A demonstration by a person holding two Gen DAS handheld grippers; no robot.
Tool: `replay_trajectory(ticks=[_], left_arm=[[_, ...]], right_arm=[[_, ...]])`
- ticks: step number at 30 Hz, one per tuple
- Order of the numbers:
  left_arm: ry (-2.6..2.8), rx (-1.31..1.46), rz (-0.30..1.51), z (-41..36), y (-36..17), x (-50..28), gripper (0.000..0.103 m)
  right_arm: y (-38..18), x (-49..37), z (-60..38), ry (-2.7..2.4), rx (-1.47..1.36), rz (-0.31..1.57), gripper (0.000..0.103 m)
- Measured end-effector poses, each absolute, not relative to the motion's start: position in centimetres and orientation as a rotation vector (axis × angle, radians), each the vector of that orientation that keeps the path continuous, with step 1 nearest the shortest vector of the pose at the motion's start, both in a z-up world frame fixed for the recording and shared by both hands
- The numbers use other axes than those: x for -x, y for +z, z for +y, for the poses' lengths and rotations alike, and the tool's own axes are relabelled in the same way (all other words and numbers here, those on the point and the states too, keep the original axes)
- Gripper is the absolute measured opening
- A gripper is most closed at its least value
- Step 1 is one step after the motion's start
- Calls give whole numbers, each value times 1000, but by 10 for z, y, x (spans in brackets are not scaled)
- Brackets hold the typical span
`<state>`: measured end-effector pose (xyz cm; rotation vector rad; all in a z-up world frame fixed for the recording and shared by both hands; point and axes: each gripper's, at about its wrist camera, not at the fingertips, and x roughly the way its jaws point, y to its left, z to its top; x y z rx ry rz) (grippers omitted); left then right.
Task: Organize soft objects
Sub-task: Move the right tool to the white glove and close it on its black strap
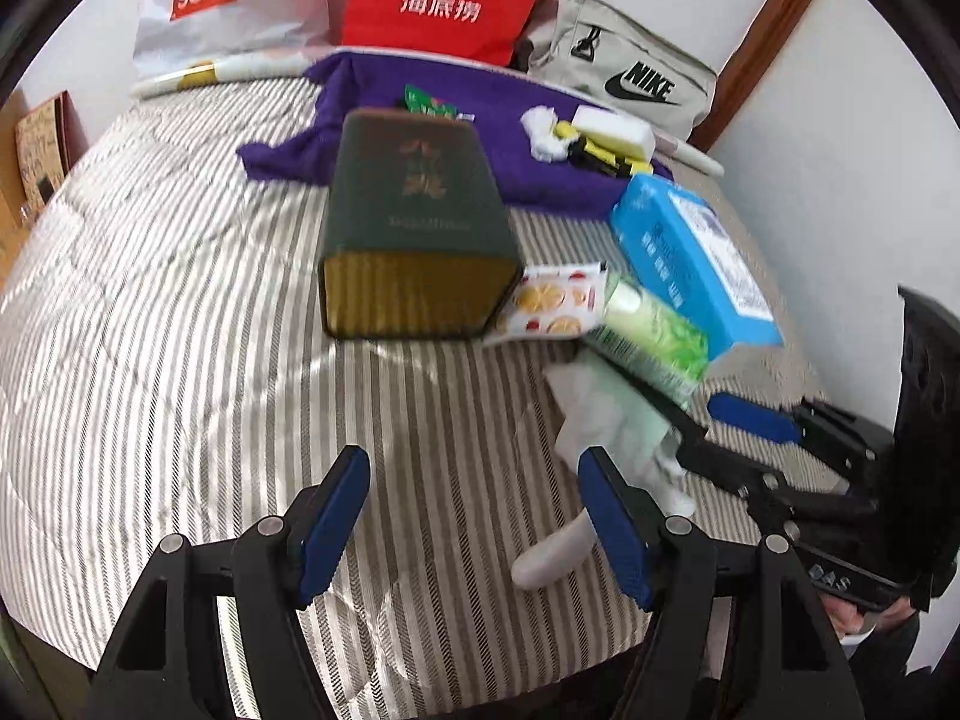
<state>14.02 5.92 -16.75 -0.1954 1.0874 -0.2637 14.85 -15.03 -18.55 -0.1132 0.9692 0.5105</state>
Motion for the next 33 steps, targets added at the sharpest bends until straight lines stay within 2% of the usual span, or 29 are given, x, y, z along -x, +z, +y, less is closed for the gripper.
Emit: replay_trajectory(ticks=[4, 6, 17, 18, 19, 23, 26, 28, 30, 31, 33], left_arm=[[-315, 254, 1096, 60, -170, -137, 70], [-326, 256, 1092, 59, -170, -135, 70], [-335, 250, 1124, 46, -178, -134, 70], [-339, 251, 1123, 45, -178, -134, 70], [-344, 252, 1121, 44, -177, -134, 70], [-351, 242, 1132, 37, -179, -135, 70], [-345, 235, 1145, 33, -181, -136, 70], [-340, 233, 1149, 31, -182, -136, 70], [-335, 229, 1151, 30, -181, -136, 70], [-332, 226, 1152, 30, -181, -136, 70], [-324, 220, 1155, 29, -181, -137, 70]], right_arm=[[-197, -158, -143, 493, 142, 1004, 43], [-200, -160, -143, 497, 132, 1014, 30], [-179, -133, -163, 502, 114, 957, 26], [-176, -129, -166, 509, 114, 951, 17], [-175, -125, -170, 514, 113, 954, 14], [-188, -116, -189, 492, 118, 1000, 13], [-197, -120, -202, 478, 82, 1025, 15], [-196, -124, -202, 514, 49, 1019, 20], [-194, -129, -198, 548, 35, 992, 49], [-193, -132, -196, 552, 37, 977, 54], [-193, -140, -189, 566, 31, 958, 55]])
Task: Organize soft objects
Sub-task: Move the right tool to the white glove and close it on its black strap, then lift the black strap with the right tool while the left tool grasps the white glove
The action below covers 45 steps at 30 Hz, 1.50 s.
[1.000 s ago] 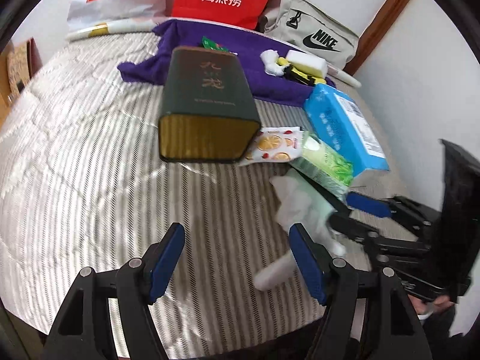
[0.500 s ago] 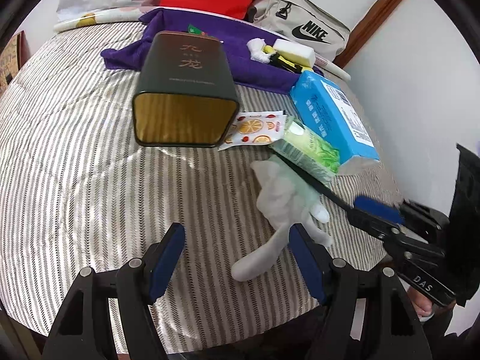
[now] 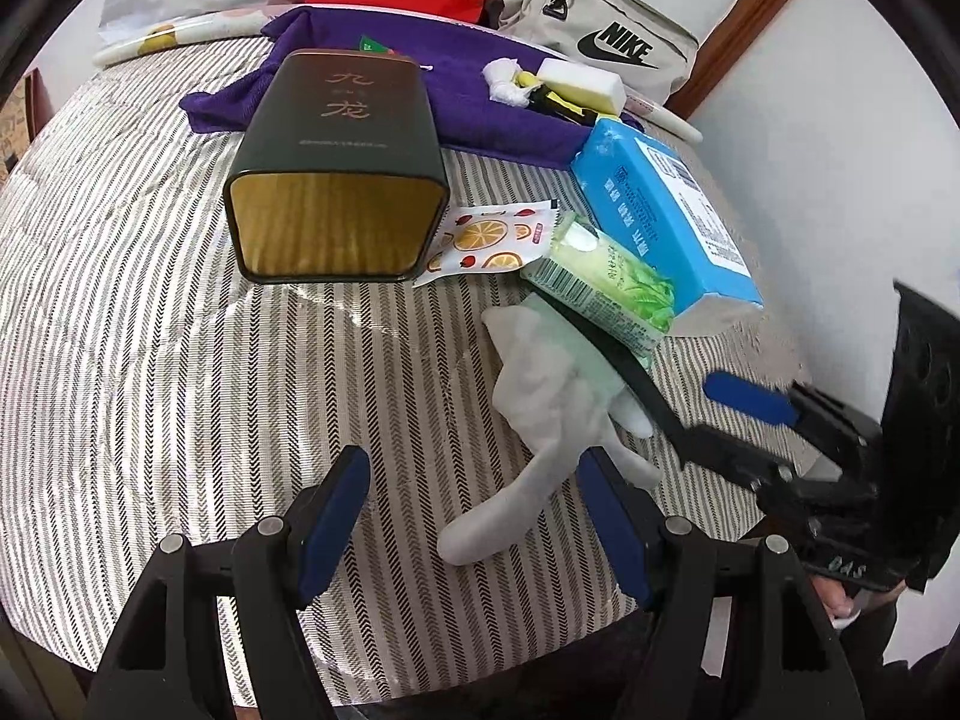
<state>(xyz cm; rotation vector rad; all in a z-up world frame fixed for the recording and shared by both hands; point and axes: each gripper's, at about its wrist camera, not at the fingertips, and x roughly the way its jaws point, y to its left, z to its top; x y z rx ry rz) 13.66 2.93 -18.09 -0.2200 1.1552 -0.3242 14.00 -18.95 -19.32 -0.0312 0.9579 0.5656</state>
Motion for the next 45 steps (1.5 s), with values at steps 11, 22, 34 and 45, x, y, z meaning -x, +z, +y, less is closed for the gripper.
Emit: replay_trajectory(ticks=[11, 22, 34, 45], left_arm=[[-296, 218, 1180, 30, -187, -140, 70], [-308, 181, 1166, 11, -186, -141, 70], [-294, -12, 1101, -41, -195, -163, 70], [-245, -106, 1053, -53, -198, -170, 72]], right_arm=[[-213, -159, -165, 598, 79, 1031, 21], [-192, -121, -198, 575, 124, 972, 21], [-222, -106, -269, 385, 85, 1021, 21], [-227, -140, -250, 408, 64, 920, 42]])
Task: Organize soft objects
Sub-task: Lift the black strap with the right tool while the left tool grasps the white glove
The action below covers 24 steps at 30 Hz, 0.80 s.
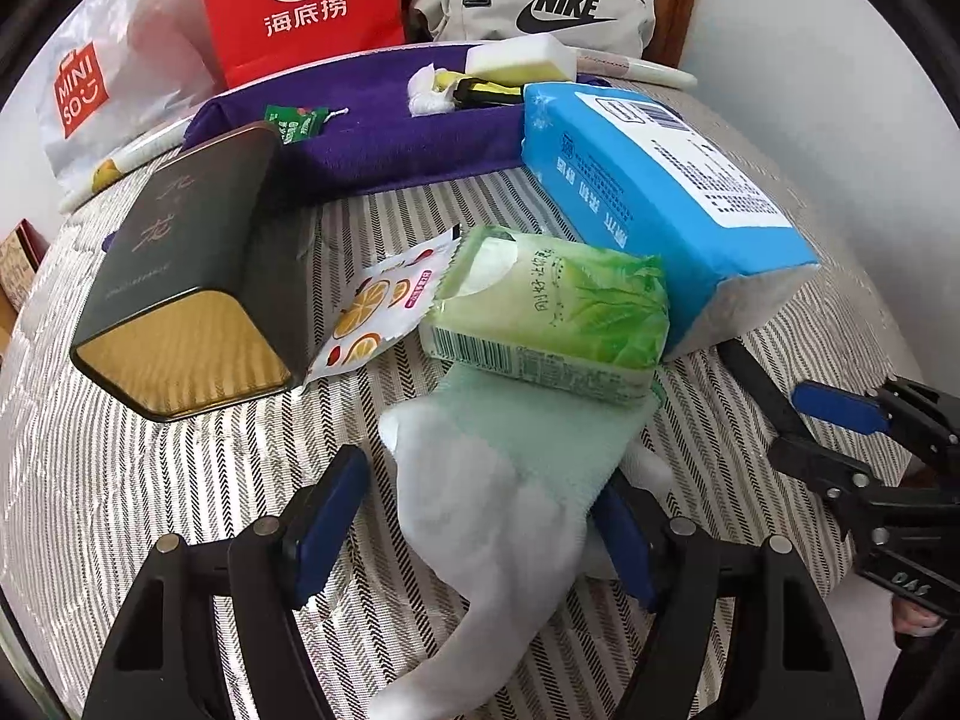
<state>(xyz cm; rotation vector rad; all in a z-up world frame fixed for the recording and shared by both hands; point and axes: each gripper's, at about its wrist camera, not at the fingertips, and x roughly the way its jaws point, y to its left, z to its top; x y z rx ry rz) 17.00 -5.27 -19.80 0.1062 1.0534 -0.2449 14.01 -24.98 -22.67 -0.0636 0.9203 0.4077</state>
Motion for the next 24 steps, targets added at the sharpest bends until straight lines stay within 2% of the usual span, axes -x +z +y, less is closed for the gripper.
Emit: replay_trajectory(ticks=[2, 4, 6, 8, 11, 12, 15, 24], left_arm=[[-243, -110, 1049, -53, -198, -169, 72], [-236, -111, 1039, -52, -197, -167, 71], [-224, -106, 1027, -51, -196, -163, 63], [-215, -92, 1019, -48, -194, -161, 43], [-225, -52, 1027, -41, -191, -159, 26], [-235, -30, 1035, -37, -190, -157, 23], [-254, 10, 1037, -28, -186, -151, 20], [-239, 57, 971, 5, -162, -125, 20]], right_arm=[[-228, -139, -244, 385, 102, 898, 39], [-230, -136, -244, 354, 128, 877, 29], [-230, -133, -248, 355, 107, 874, 22], [-230, -130, -252, 363, 85, 877, 22], [-229, -128, -252, 365, 80, 884, 21], [-228, -129, -252, 367, 72, 893, 20], [-222, -123, -253, 376, 49, 887, 20], [-196, -105, -245, 397, 54, 841, 20]])
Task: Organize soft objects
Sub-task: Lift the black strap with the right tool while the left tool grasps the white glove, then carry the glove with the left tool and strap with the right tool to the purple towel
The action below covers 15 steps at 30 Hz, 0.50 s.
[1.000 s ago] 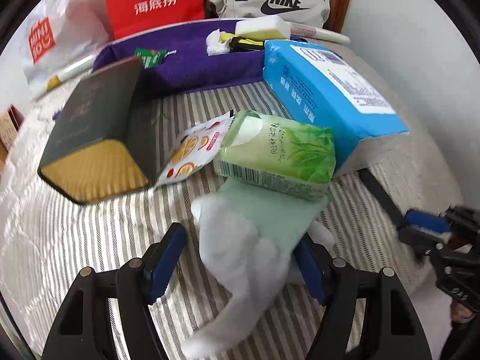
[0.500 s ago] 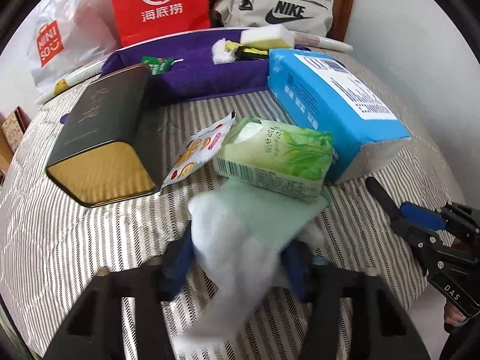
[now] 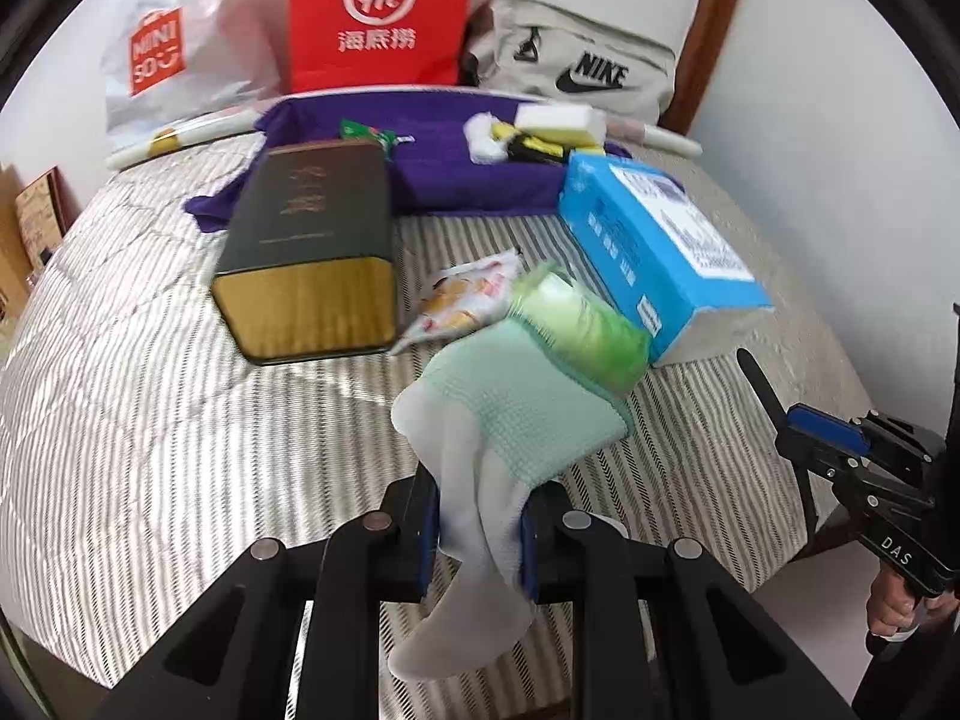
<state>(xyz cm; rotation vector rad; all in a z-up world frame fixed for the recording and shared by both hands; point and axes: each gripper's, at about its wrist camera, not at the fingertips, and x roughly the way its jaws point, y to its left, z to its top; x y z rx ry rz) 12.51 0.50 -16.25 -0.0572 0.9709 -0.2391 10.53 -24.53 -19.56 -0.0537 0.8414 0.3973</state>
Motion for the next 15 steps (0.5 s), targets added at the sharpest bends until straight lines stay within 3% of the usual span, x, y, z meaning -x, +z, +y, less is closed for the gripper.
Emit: replay_trajectory(ticks=[15], left_arm=[[-194, 126, 885, 44, -118, -109, 20]], right_arm=[[-161, -104, -238, 402, 51, 806, 20]])
